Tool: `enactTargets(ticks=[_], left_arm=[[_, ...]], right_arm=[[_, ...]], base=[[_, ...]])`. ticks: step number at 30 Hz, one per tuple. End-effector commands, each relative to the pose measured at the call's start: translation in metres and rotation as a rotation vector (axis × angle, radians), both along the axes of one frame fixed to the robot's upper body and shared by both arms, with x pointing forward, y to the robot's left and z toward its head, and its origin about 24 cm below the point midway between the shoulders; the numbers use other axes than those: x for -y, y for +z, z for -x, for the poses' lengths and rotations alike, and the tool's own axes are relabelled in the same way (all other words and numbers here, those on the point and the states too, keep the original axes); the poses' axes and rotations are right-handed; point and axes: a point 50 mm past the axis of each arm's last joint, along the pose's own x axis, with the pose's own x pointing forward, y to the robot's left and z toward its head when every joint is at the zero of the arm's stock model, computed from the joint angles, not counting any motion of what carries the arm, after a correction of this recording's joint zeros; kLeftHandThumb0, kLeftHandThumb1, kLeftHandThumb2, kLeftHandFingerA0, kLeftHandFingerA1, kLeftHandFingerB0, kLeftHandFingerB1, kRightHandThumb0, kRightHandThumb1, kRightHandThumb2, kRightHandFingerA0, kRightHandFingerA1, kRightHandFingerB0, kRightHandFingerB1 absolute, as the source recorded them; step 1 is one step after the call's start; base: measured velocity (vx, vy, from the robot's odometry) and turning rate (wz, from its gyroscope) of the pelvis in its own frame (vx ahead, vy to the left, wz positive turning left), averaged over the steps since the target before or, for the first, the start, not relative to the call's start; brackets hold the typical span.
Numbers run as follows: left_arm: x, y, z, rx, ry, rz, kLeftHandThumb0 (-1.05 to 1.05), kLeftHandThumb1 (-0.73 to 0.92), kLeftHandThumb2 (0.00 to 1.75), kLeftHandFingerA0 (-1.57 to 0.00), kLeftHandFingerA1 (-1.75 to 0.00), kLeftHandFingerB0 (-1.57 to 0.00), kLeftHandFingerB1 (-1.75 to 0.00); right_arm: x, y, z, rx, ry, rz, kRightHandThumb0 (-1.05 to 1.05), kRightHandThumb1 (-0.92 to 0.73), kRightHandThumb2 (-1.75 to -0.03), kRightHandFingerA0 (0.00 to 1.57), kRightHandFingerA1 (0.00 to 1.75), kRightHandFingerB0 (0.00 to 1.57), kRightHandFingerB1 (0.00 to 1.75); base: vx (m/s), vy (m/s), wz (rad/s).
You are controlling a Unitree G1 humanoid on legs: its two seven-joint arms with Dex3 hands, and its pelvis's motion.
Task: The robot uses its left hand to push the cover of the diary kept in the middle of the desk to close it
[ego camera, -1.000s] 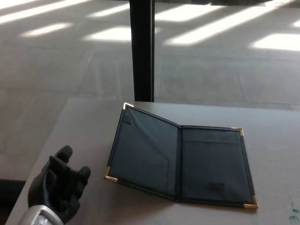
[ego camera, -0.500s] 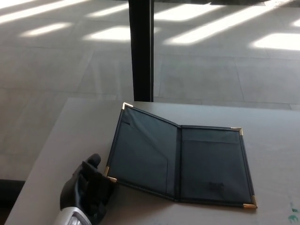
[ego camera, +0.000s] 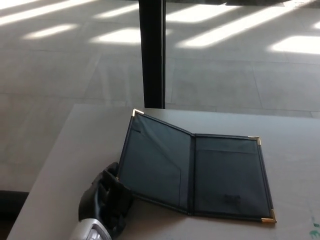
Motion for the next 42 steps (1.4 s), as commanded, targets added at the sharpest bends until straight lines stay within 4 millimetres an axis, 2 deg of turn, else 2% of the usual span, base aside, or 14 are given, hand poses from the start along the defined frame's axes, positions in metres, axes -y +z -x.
enactTargets(ticks=[1, 4, 5, 6, 9, 10, 11, 12, 13, 14, 21, 33, 41, 42], left_arm=[[0.094, 0.056, -0.019, 0.07, 0.046, 0.434, -0.72, 0.89, 1.28, -0.01, -0.25, 0.0, -0.24], [0.095, 0.086, -0.039, 0.156, 0.054, 0.474, -0.78, 0.89, 1.27, -0.02, -0.39, -0.02, -0.29], [0.097, 0.096, -0.044, 0.171, 0.057, 0.472, -0.35, 0.53, 1.15, 0.0, -0.51, 0.0, -0.5], [0.098, 0.104, -0.048, 0.195, 0.048, 0.472, -0.88, 0.92, 0.89, -0.18, -0.48, -0.11, -0.4], [0.106, 0.119, -0.052, 0.226, 0.014, 0.474, -0.8, 0.83, 1.25, -0.29, -0.6, -0.05, -0.45], [0.11, 0.126, -0.053, 0.245, -0.011, 0.497, -0.82, 0.83, 1.24, -0.3, -0.59, -0.08, -0.46], [0.116, 0.135, -0.053, 0.254, -0.025, 0.5, -0.9, 0.92, 0.79, -0.29, -0.48, -0.23, -0.43], [0.125, 0.15, -0.053, 0.295, -0.076, 0.503, -0.91, 0.92, 0.81, -0.25, -0.45, -0.22, -0.42], [0.132, 0.159, -0.053, 0.319, -0.108, 0.506, -0.94, 0.92, 0.78, -0.31, -0.46, -0.24, -0.42], [0.135, 0.165, -0.052, 0.331, -0.123, 0.511, -0.94, 0.92, 0.78, -0.31, -0.46, -0.24, -0.42], [0.186, 0.208, -0.017, 0.531, -0.392, 0.418, -0.94, 0.91, 0.82, -0.35, -0.43, -0.25, -0.41], [0.234, 0.125, 0.038, 0.31, -0.683, 0.28, -0.88, 0.92, 0.82, -0.29, -0.46, -0.22, -0.42], [0.26, 0.123, 0.05, 0.326, -0.74, 0.26, -0.92, 0.92, 0.83, -0.33, -0.44, -0.24, -0.41], [0.258, 0.108, 0.052, 0.305, -0.734, 0.212, -0.82, 0.82, 1.26, -0.33, -0.57, -0.08, -0.44]], right_arm=[[0.006, 0.005, 0.005, -0.042, 0.001, 0.023, -0.86, -0.92, -0.71, 0.37, 0.68, 0.35, 0.51], [0.006, 0.006, 0.005, -0.052, -0.003, 0.024, -0.87, -0.92, -0.71, 0.38, 0.68, 0.35, 0.5], [0.007, 0.006, 0.007, -0.057, -0.001, 0.029, -0.93, -0.77, -0.9, 0.38, 0.69, 0.33, 0.54], [0.007, 0.006, 0.007, -0.06, 0.006, 0.035, -0.87, -0.92, -0.71, 0.37, 0.69, 0.35, 0.51], [0.007, 0.004, 0.009, -0.071, 0.016, 0.035, -0.87, -0.92, -0.71, 0.37, 0.66, 0.36, 0.51], [0.007, 0.004, 0.009, -0.072, 0.015, 0.034, -0.85, -0.74, -1.13, 0.36, 0.68, 0.34, 0.59], [0.007, 0.003, 0.008, -0.075, 0.009, 0.038, -0.91, -0.78, -0.88, 0.4, 0.7, 0.35, 0.55], [0.006, 0.003, 0.007, -0.079, 0.007, 0.042, -0.86, -0.92, -0.72, 0.4, 0.72, 0.37, 0.53], [0.006, 0.003, 0.007, -0.077, 0.009, 0.044, -0.84, -0.73, -1.13, 0.36, 0.7, 0.33, 0.59], [0.006, 0.004, 0.007, -0.07, 0.014, 0.046, -0.84, -0.73, -1.13, 0.36, 0.7, 0.33, 0.59], [0.008, 0.006, 0.001, -0.093, 0.014, 0.053, -0.88, -0.92, -0.7, 0.45, 0.74, 0.4, 0.57], [0.007, 0.006, 0.006, -0.083, 0.036, 0.053, -0.87, -0.92, -0.72, 0.38, 0.72, 0.36, 0.56], [0.001, 0.006, -0.002, -0.083, 0.064, 0.042, -0.93, -0.77, -0.94, 0.4, 0.72, 0.33, 0.56], [0.002, 0.007, -0.003, -0.077, 0.064, 0.034, -0.86, -0.92, -0.7, 0.39, 0.71, 0.36, 0.52]], base=[[0.0, 0.0, 0.0], [0.0, 0.0, 0.0], [0.0, 0.0, 0.0], [0.0, 0.0, 0.0], [0.0, 0.0, 0.0], [0.0, 0.0, 0.0], [0.0, 0.0, 0.0], [0.0, 0.0, 0.0], [0.0, 0.0, 0.0], [0.0, 0.0, 0.0], [0.0, 0.0, 0.0], [0.0, 0.0, 0.0], [0.0, 0.0, 0.0], [0.0, 0.0, 0.0]])
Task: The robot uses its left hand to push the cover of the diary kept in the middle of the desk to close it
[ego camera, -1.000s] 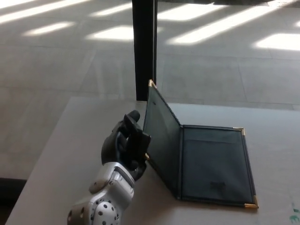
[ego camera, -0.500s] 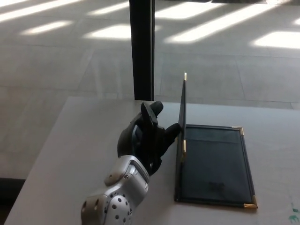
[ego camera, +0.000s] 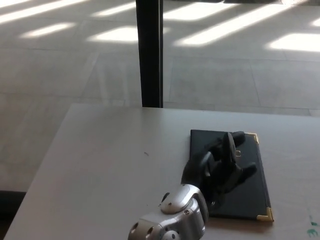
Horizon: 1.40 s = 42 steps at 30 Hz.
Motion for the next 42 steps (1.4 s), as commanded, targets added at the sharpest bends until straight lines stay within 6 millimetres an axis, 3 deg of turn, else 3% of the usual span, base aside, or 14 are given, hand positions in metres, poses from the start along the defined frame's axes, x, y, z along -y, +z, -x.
enactTargets(ticks=[1, 2, 6, 15, 19, 21, 25, 31, 33, 34, 35, 39, 41, 42], left_arm=[[0.111, 0.042, 0.061, 0.064, -0.277, 0.209, -0.78, 0.8, 1.25, -0.32, -0.57, -0.07, -0.44], [0.106, 0.03, 0.059, 0.041, -0.258, 0.178, -0.88, 0.92, 0.88, -0.32, -0.49, -0.24, -0.44], [0.085, -0.005, 0.047, -0.053, -0.156, 0.112, -0.93, 0.92, 0.83, -0.31, -0.5, -0.22, -0.44], [-0.008, 0.131, -0.026, 0.366, 0.045, 0.338, -0.89, 0.92, 0.83, -0.32, -0.44, -0.24, -0.41], [-0.039, 0.158, -0.03, 0.423, 0.128, 0.381, -0.94, 0.92, 0.82, -0.41, -0.46, -0.33, -0.43], [-0.107, 0.185, -0.032, 0.557, 0.218, 0.439, -0.96, 0.92, 0.78, -0.27, -0.49, -0.21, -0.43], [-0.172, 0.195, -0.029, 0.619, 0.375, 0.461, -0.99, 0.92, 0.87, -0.3, -0.53, -0.24, -0.45], [-0.261, 0.169, -0.004, 0.617, 0.655, 0.426, -0.97, 0.92, 0.79, -0.23, -0.56, -0.2, -0.48], [-0.302, 0.14, 0.008, 0.55, 0.795, 0.308, -0.95, 0.8, 1.16, -0.18, -0.57, -0.14, -0.51], [-0.316, 0.128, 0.014, 0.532, 0.817, 0.261, -0.97, 0.92, 0.83, -0.15, -0.54, -0.11, -0.45], [-0.325, 0.119, 0.019, 0.506, 0.848, 0.235, -0.96, 0.81, 1.13, -0.15, -0.56, -0.16, -0.52], [-0.366, 0.075, 0.049, 0.372, 0.985, 0.166, -0.96, 0.92, 0.78, -0.17, -0.54, -0.16, -0.48], [-0.389, 0.05, 0.069, 0.295, 1.066, 0.072, -0.91, 0.71, 1.19, -0.18, -0.57, -0.08, -0.5], [-0.408, 0.029, 0.089, 0.204, 1.156, 0.003, -0.96, 0.92, 0.78, -0.23, -0.45, -0.17, -0.4]], right_arm=[[0.007, 0.011, -0.002, -0.031, 0.024, 0.042, -0.86, -0.92, -0.72, 0.37, 0.68, 0.34, 0.5], [0.008, 0.01, -0.002, -0.028, 0.023, 0.036, -0.85, -0.92, -0.7, 0.38, 0.66, 0.36, 0.48], [0.006, 0.01, 0.001, -0.023, 0.019, 0.029, -0.86, -0.92, -0.72, 0.36, 0.68, 0.35, 0.52], [0.005, 0.009, 0.005, -0.049, 0.043, 0.046, -0.87, -0.92, -0.75, 0.36, 0.7, 0.33, 0.54], [0.005, 0.009, 0.008, -0.051, 0.036, 0.047, -0.87, -0.92, -0.74, 0.36, 0.7, 0.33, 0.54], [0.007, 0.008, 0.011, -0.066, 0.038, 0.07, -0.86, -0.92, -0.75, 0.35, 0.71, 0.33, 0.56], [0.008, 0.006, 0.014, -0.087, 0.023, 0.07, -0.85, -0.92, -0.74, 0.4, 0.68, 0.37, 0.53], [0.009, 0.005, 0.015, -0.12, 0.039, 0.092, -0.86, -0.92, -0.72, 0.46, 0.67, 0.4, 0.51], [0.009, 0.007, 0.016, -0.087, 0.039, 0.077, -0.87, -0.92, -0.73, 0.38, 0.67, 0.34, 0.5], [0.009, 0.007, 0.017, -0.09, 0.036, 0.076, -0.85, -0.92, -0.72, 0.39, 0.66, 0.36, 0.52], [0.009, 0.007, 0.017, -0.091, 0.034, 0.074, -0.87, -0.92, -0.71, 0.4, 0.67, 0.36, 0.52], [0.011, 0.008, 0.014, -0.1, 0.028, 0.079, -0.91, -0.78, -0.9, 0.43, 0.68, 0.38, 0.57], [0.011, 0.01, 0.012, -0.101, 0.021, 0.091, -0.85, -0.92, -0.72, 0.44, 0.67, 0.41, 0.53], [0.012, 0.01, 0.011, -0.089, 0.019, 0.086, -0.84, -0.92, -0.72, 0.4, 0.67, 0.4, 0.55]], base=[[0.0, 0.0, 0.0], [0.0, 0.0, 0.0], [0.0, 0.0, 0.0], [0.0, 0.0, 0.0], [0.0, 0.0, 0.0], [0.0, 0.0, 0.0], [0.0, 0.0, 0.0], [0.0, 0.0, 0.0], [0.0, 0.0, 0.0], [0.0, 0.0, 0.0], [0.0, 0.0, 0.0], [0.0, 0.0, 0.0], [0.0, 0.0, 0.0], [0.0, 0.0, 0.0]])
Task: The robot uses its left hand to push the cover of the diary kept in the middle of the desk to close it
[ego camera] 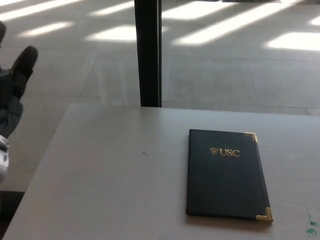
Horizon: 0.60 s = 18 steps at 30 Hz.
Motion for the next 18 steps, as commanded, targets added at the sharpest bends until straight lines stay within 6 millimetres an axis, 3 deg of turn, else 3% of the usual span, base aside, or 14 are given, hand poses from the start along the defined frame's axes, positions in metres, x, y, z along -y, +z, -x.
enactTargets(ticks=[1, 2, 7, 8, 9, 12, 13, 14, 17, 18], left_arm=[[-0.116, -0.07, 0.103, -0.286, 0.339, -0.006, -0.94, 0.92, 0.8, -0.27, -0.45, -0.2, -0.41], [-0.12, -0.077, 0.111, -0.322, 0.354, -0.013, -0.94, 0.92, 0.82, -0.27, -0.44, -0.21, -0.41], [-0.129, -0.107, 0.144, -0.426, 0.44, -0.005, -0.92, 0.91, 0.81, -0.24, -0.44, -0.23, -0.43], [-0.131, -0.115, 0.15, -0.438, 0.444, 0.009, -0.9, 0.92, 0.8, -0.24, -0.44, -0.22, -0.43], [-0.13, -0.127, 0.158, -0.472, 0.454, 0.016, -0.94, 0.92, 0.79, -0.3, -0.46, -0.25, -0.43], [-0.124, -0.143, 0.167, -0.533, 0.462, 0.037, -0.91, 0.92, 0.8, -0.32, -0.47, -0.27, -0.43], [-0.123, -0.151, 0.17, -0.568, 0.471, 0.05, -0.91, 0.77, 1.11, -0.28, -0.5, -0.27, -0.5], [-0.122, -0.155, 0.172, -0.58, 0.473, 0.058, -0.94, 0.92, 0.75, -0.35, -0.44, -0.29, -0.42], [-0.11, -0.191, 0.186, -0.717, 0.443, 0.082, -0.91, 0.92, 0.8, -0.34, -0.43, -0.27, -0.41], [-0.11, -0.191, 0.186, -0.716, 0.442, 0.08, -0.91, 0.92, 0.8, -0.34, -0.43, -0.27, -0.41]], right_arm=[[0.015, 0.014, 0.001, -0.023, -0.007, 0.085, -0.84, -0.92, -0.72, 0.4, 0.68, 0.39, 0.55], [0.016, 0.015, 0.0, -0.023, -0.022, 0.08, -0.84, -0.92, -0.7, 0.44, 0.69, 0.45, 0.57], [0.015, 0.016, -0.004, -0.017, -0.003, 0.087, -0.85, -0.92, -0.72, 0.44, 0.73, 0.41, 0.56], [0.015, 0.016, -0.005, -0.015, -0.005, 0.085, -0.91, -0.77, -0.88, 0.43, 0.71, 0.37, 0.57], [0.015, 0.015, -0.005, -0.011, -0.009, 0.082, -0.88, -0.92, -0.7, 0.43, 0.71, 0.41, 0.55], [0.016, 0.016, -0.008, -0.007, 0.001, 0.082, -0.89, -0.92, -0.71, 0.42, 0.72, 0.4, 0.57], [0.015, 0.017, -0.008, -0.015, 0.012, 0.089, -0.87, -0.92, -0.73, 0.43, 0.72, 0.39, 0.56], [0.015, 0.018, -0.008, -0.013, 0.012, 0.089, -0.87, -0.92, -0.72, 0.44, 0.72, 0.39, 0.55], [0.015, 0.018, -0.007, 0.002, 0.033, 0.095, -0.87, -0.92, -0.72, 0.38, 0.71, 0.35, 0.55], [0.015, 0.018, -0.007, 0.002, 0.033, 0.095, -0.87, -0.92, -0.72, 0.38, 0.71, 0.35, 0.55]], base=[[0.0, 0.0, 0.0], [0.0, 0.0, 0.0], [0.0, 0.0, 0.0], [0.0, 0.0, 0.0], [0.0, 0.0, 0.0], [0.0, 0.0, 0.0], [0.0, 0.0, 0.0], [0.0, 0.0, 0.0], [0.0, 0.0, 0.02], [0.0, 0.0, 0.0]])
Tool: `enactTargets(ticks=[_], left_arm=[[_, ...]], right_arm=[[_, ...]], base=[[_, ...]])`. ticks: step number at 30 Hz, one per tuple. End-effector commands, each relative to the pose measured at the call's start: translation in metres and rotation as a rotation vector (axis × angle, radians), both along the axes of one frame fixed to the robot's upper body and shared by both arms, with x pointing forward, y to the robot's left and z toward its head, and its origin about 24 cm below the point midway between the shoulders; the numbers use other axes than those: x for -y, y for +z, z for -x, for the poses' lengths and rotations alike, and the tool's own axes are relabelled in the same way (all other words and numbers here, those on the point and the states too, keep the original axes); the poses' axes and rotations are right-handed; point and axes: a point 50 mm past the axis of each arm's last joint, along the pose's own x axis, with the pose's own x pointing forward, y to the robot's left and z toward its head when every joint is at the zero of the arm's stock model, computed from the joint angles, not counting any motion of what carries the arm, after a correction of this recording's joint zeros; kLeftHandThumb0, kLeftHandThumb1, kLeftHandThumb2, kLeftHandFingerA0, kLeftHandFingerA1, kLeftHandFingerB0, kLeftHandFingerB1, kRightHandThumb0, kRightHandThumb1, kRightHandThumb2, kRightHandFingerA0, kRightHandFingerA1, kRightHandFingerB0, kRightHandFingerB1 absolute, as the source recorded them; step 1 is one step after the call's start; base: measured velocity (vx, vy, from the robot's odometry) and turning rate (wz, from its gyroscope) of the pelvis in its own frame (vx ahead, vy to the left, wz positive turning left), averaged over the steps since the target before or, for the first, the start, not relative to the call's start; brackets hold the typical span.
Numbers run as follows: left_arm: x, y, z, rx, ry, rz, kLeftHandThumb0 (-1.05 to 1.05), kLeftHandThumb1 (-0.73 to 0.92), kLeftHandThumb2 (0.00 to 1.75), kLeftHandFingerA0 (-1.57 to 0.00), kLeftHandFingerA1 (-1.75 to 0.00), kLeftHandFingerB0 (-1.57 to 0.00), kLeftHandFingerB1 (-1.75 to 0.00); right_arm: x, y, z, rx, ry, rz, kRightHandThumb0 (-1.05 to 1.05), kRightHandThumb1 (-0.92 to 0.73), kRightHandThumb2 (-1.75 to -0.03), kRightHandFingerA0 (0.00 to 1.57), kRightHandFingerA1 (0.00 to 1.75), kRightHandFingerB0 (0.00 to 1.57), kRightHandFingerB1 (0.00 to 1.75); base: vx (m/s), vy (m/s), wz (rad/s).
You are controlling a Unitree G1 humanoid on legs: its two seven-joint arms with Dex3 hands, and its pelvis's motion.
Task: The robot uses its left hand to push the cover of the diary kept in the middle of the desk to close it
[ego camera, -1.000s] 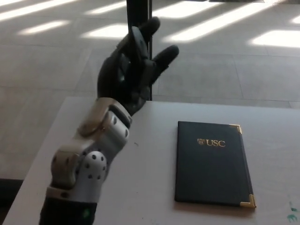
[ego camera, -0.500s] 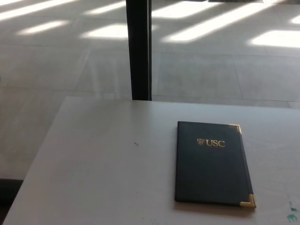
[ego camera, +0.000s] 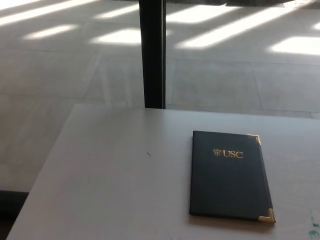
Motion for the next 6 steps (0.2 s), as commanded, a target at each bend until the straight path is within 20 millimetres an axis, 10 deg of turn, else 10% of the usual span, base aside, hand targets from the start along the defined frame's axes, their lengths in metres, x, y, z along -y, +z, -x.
enactTargets(ticks=[1, 6], left_arm=[[0.011, -0.037, 0.017, -0.133, -0.027, 0.018, -0.9, 0.79, 1.13, -0.32, -0.51, -0.28, -0.5], [0.019, -0.056, 0.022, -0.236, -0.067, 0.062, -0.88, 0.78, 1.1, -0.32, -0.51, -0.3, -0.5]], right_arm=[[0.006, 0.007, 0.001, -0.008, -0.003, 0.041, -0.88, -0.92, -0.71, 0.44, 0.74, 0.39, 0.55], [0.007, 0.005, -0.003, -0.005, -0.013, 0.04, -0.86, -0.92, -0.73, 0.4, 0.67, 0.36, 0.5]], base=[[0.0, 0.0, 0.0], [0.0, 0.0, 0.0]])
